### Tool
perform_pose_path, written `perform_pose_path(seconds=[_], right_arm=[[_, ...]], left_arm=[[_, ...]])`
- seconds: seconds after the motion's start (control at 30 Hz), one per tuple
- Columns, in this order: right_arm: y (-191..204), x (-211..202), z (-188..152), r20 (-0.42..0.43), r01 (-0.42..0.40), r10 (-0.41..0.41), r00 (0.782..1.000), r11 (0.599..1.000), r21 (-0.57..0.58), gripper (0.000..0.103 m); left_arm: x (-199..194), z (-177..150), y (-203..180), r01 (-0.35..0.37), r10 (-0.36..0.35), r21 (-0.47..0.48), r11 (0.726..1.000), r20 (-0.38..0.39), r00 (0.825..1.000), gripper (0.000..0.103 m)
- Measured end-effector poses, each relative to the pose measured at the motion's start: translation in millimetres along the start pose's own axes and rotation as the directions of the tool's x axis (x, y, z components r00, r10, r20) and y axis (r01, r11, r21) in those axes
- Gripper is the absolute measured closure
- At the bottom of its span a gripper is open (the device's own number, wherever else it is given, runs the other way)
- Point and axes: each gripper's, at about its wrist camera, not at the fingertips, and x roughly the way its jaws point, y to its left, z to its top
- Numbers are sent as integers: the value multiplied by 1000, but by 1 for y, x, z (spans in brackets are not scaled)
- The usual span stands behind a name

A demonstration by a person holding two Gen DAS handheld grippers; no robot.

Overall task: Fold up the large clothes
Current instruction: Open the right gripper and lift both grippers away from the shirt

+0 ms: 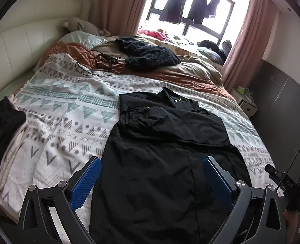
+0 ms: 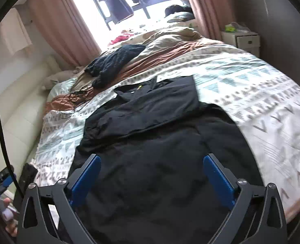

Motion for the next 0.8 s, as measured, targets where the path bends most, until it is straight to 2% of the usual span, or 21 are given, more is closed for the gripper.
perform_pose_path(seconds=[0.37,0.7,0.8], right_arm=[[-36,-77,-42,69,87,-86,994,996,-8,1],[-83,-126,-82,101,146,-149,984,988,42,1],[-97,-137,-93,102,160,-164,981,986,53,1]], left_arm=[[-48,-47,19,-22,22,30,999,3,1000,3],[-96,-96,47,-78,74,42,996,84,994,3],[-101,-111,56,-89,86,38,995,81,993,3]])
